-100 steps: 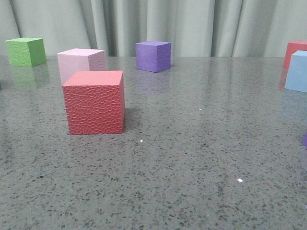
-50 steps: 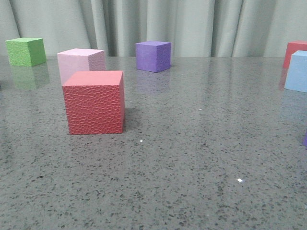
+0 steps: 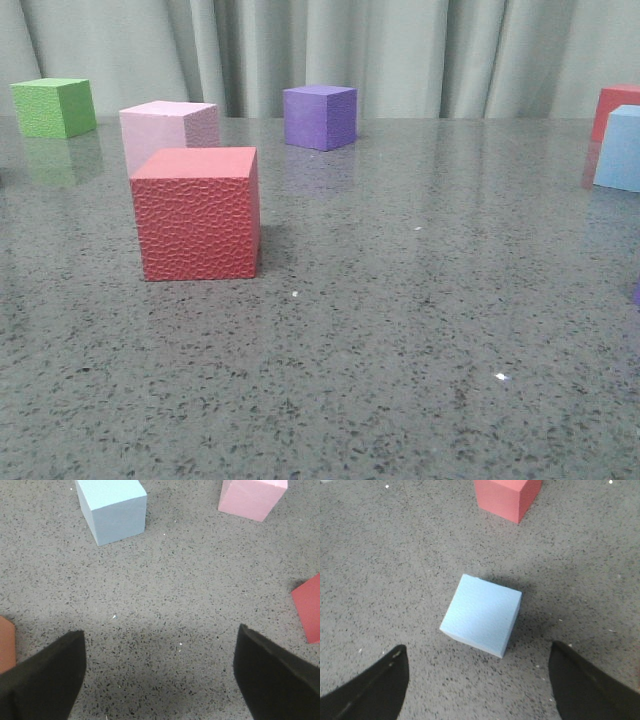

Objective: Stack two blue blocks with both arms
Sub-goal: 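Lower the right gripper onto the light-blue cube and close on it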

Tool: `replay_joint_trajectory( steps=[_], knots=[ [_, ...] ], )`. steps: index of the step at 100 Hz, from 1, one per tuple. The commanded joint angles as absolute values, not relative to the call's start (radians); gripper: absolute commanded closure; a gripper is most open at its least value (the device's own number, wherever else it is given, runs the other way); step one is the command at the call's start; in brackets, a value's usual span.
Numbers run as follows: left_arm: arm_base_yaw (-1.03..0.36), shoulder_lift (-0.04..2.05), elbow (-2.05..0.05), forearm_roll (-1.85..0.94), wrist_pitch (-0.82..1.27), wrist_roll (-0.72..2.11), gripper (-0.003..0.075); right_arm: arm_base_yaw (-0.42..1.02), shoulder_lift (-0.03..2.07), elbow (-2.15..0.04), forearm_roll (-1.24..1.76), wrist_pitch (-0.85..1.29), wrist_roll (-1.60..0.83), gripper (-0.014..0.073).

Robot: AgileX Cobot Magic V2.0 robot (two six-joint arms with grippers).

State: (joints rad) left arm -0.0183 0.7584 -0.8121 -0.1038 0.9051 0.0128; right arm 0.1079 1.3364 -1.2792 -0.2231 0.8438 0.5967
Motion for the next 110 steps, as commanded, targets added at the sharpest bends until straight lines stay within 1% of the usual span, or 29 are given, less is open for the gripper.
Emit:
replay_joint_trajectory(
  steps=[1,38,110],
  knots=[
    [-0.025,0.757,-0.844,-0.115,0.856,0.011,0.0155,0.098,1.354,-1.345,-0.253,0.805,0.616,0.0016],
    [-0.025,0.757,-0.844,-0.115,0.856,0.011,0.0155,0.057,1.486,-1.429,-0.252,0.818,0.645,0.0016],
    [-0.025,0.757,-0.844,-0.115,0.856,0.011,0.0155,0.057,1.620,-1.439,-0.206,0.785,0.652,0.0016]
  ],
)
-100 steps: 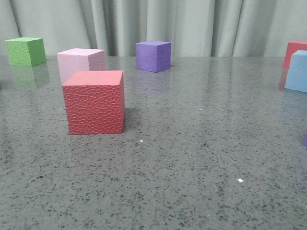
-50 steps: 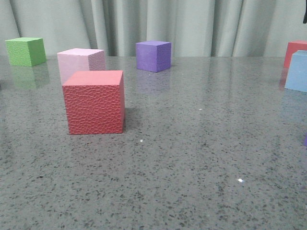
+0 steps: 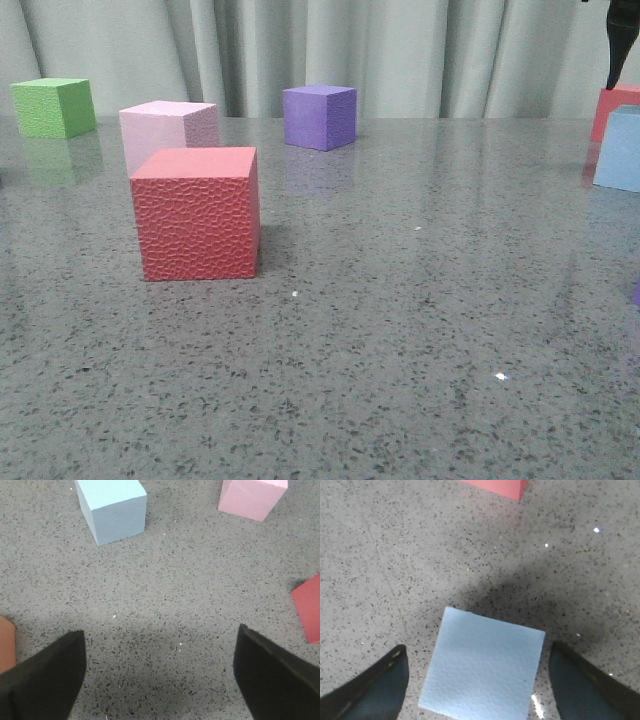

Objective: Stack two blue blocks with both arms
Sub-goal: 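Lower the right gripper onto the light-blue cube and close on it, then carry the light-blue cube with the right gripper and set it down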

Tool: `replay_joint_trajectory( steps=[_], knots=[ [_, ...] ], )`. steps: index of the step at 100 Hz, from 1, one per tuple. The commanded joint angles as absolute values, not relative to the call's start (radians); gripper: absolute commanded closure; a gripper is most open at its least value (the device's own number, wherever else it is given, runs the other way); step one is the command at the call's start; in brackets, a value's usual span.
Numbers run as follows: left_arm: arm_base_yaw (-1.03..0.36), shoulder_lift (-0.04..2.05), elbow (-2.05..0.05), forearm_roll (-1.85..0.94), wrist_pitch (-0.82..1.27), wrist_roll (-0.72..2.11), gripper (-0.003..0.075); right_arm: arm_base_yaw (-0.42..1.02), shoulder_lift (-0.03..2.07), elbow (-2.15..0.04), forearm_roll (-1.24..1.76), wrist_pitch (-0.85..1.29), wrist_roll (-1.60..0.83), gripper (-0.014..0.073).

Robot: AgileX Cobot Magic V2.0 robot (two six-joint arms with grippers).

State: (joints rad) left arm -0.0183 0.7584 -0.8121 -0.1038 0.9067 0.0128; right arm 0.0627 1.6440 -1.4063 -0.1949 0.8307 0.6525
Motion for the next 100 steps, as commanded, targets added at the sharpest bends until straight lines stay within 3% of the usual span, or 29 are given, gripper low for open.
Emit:
replay_joint_trajectory(
  steps=[1,50,79,100],
  knots=[
    [-0.025,0.757,-0.844,-0.115,0.856,0.011,0.0155,0.057,1.622,-1.439,-0.206,0.785,0.652,0.0016],
    [-0.025,0.757,-0.844,-0.115,0.856,0.011,0.0155,0.057,1.690,-1.439,-0.200,0.785,0.652,0.0023],
    [-0.025,0.757,-0.844,-0.115,0.856,0.011,0.0155,0.057,1.696,-1.439,-0.200,0.802,0.652,0.0286],
    [-0.025,0.757,-0.844,-0.115,0.856,0.011,0.0155,0.057,1.685,-1.441,-0.200,0.824,0.652,0.0293]
  ],
)
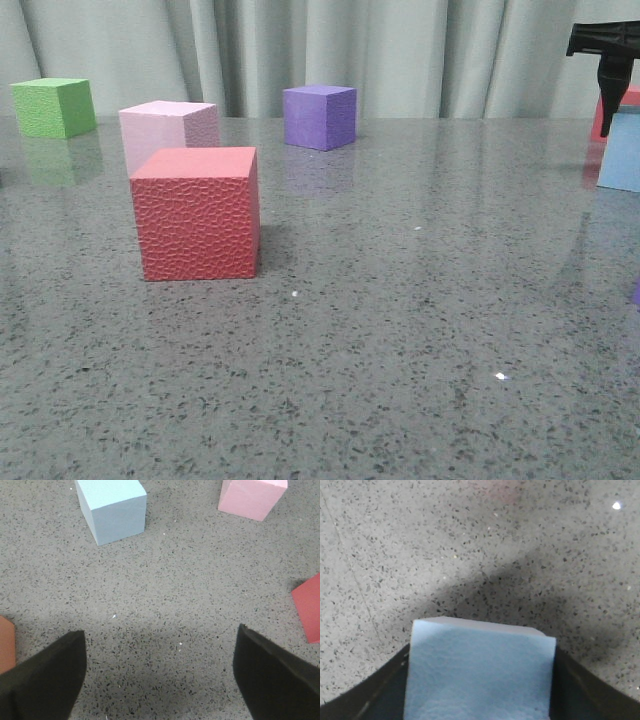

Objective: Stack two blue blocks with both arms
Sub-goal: 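Carry the light-blue cube with the right gripper and set it down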

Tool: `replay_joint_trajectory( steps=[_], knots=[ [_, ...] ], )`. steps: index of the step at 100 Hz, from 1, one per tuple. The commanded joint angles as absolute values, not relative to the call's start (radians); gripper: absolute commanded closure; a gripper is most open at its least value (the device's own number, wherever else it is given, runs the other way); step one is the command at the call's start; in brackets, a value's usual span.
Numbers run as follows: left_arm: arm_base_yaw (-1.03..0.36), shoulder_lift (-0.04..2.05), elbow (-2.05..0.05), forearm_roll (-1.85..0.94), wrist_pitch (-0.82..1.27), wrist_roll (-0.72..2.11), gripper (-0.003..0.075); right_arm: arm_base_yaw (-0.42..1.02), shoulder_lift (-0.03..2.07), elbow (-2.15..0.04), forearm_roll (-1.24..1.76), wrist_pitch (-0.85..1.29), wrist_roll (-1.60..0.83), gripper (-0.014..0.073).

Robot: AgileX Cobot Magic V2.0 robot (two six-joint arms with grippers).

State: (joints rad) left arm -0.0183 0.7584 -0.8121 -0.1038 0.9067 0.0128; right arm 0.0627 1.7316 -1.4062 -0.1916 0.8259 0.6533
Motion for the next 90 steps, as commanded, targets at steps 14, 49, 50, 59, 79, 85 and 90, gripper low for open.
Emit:
replay_joint_trajectory(
  steps=[14,49,50,59,79,85,90],
  knots=[
    [-0.025,0.757,-0.844,-0.115,0.856,0.011,0.0155,0.068,1.651,-1.458,-0.200,0.830,0.630,0.0293],
    [-0.025,0.757,-0.844,-0.115,0.856,0.011,0.0155,0.193,1.592,-1.595,-0.188,0.878,0.559,0.0293],
    [-0.025,0.757,-0.844,-0.115,0.856,0.011,0.0155,0.196,1.592,-1.595,-0.188,0.878,0.559,0.0293],
    [-0.025,0.757,-0.844,-0.115,0.856,0.011,0.0155,0.245,1.593,-1.622,-0.176,0.877,0.552,0.0293],
    [-0.025,0.757,-0.844,-0.115,0.856,0.011,0.0155,0.347,1.625,-1.666,-0.167,0.875,0.552,0.0293],
    [-0.025,0.757,-0.844,-0.115,0.856,0.011,0.0155,0.371,1.644,-1.683,-0.159,0.875,0.552,0.0293],
    [-0.025,0.757,-0.844,-0.115,0.856,0.011,0.0155,0.391,1.662,-1.700,-0.152,0.877,0.552,0.0293]
  ],
)
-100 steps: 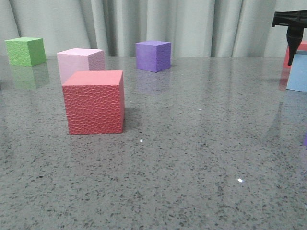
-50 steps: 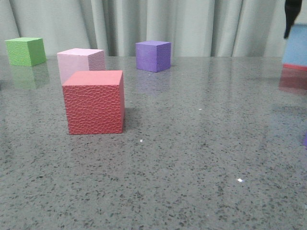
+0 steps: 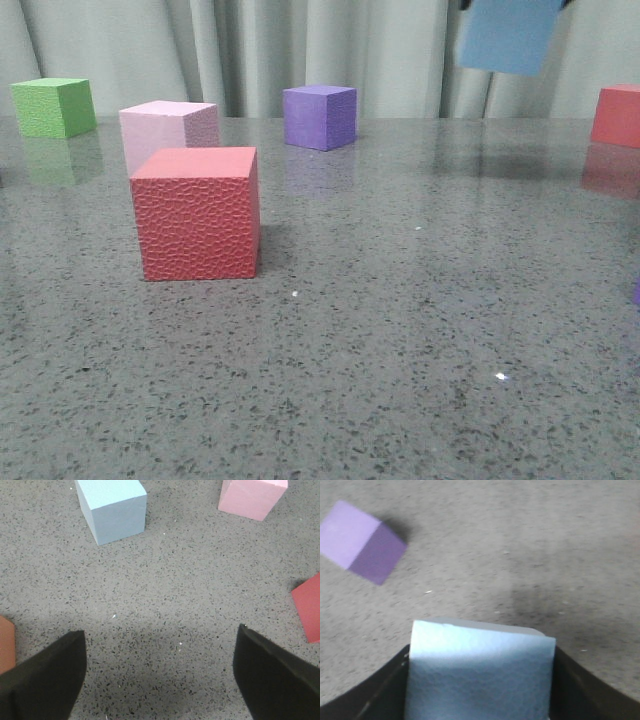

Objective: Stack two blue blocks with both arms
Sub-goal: 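Carry the light-blue cube with the right gripper and set it down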

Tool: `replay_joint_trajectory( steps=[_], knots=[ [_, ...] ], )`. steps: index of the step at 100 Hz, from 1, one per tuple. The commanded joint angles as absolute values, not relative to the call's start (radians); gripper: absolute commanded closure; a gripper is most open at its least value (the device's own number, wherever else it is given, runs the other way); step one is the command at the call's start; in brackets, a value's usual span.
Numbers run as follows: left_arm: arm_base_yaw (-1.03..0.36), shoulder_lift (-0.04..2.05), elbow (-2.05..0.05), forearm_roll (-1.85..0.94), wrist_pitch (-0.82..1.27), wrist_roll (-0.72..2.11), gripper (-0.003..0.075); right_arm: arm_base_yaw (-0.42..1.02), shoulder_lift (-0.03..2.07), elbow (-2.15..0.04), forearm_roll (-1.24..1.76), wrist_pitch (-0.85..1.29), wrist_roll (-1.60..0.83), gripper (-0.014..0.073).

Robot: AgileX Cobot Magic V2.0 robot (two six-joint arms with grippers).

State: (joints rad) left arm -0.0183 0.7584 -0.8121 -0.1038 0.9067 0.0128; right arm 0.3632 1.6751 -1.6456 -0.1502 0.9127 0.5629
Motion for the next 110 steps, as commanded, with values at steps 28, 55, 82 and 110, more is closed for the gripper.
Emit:
replay_joint_trajectory(
  steps=[28,55,82,110],
  knots=[
    [-0.025,0.757,-0.844,-0.115,0.856,0.011,0.0155,0.477,1.784,-1.788,-0.137,0.919,0.552,0.0293],
    [-0.025,0.757,-0.844,-0.115,0.856,0.011,0.0155,0.512,1.853,-1.825,-0.122,0.926,0.562,0.0293],
    [-0.025,0.757,-0.844,-0.115,0.856,0.011,0.0155,0.512,1.885,-1.825,-0.084,0.936,0.565,0.0293],
    [-0.025,0.757,-0.844,-0.115,0.856,0.011,0.0155,0.512,1.904,-1.825,-0.079,0.954,0.566,0.0293]
  ],
)
